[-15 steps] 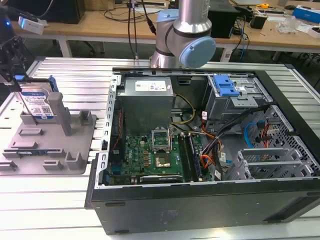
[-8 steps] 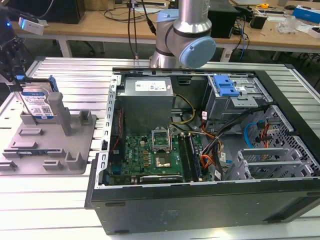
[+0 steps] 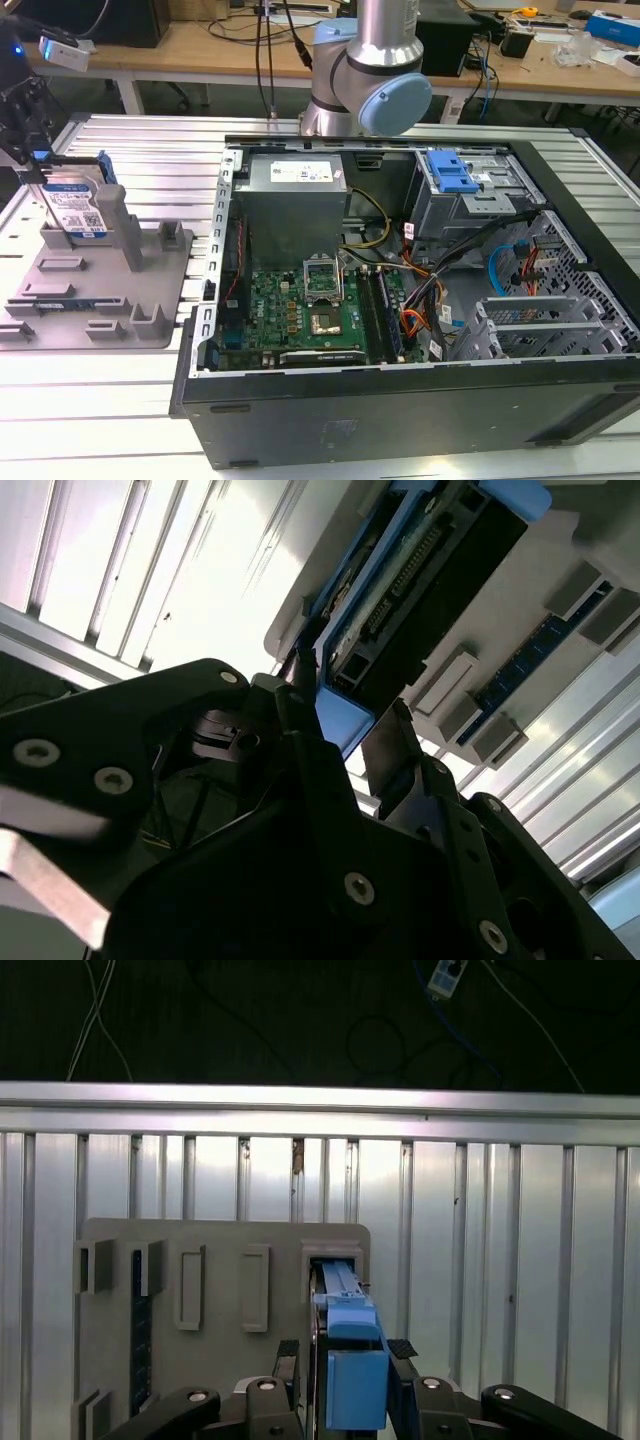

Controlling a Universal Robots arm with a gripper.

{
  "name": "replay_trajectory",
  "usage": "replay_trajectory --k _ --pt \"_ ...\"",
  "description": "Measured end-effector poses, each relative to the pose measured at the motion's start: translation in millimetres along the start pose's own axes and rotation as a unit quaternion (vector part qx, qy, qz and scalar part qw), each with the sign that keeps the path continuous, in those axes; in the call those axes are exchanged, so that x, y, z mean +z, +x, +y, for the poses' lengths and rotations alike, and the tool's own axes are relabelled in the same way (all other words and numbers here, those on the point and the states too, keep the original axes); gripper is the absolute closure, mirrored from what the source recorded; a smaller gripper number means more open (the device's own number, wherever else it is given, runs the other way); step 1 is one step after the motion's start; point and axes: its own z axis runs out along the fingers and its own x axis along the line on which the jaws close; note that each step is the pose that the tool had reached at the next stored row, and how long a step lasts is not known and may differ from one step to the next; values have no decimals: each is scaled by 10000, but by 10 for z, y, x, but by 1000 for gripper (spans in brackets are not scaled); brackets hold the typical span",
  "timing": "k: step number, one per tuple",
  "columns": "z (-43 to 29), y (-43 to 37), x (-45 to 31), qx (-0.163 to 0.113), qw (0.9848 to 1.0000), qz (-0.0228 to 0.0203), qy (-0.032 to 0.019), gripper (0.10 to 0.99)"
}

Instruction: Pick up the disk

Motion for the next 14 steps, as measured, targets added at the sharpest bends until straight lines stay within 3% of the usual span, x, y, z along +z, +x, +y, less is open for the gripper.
replay_trajectory --k 14 --pt "-4 0 38 71 10000 -1 -2 631"
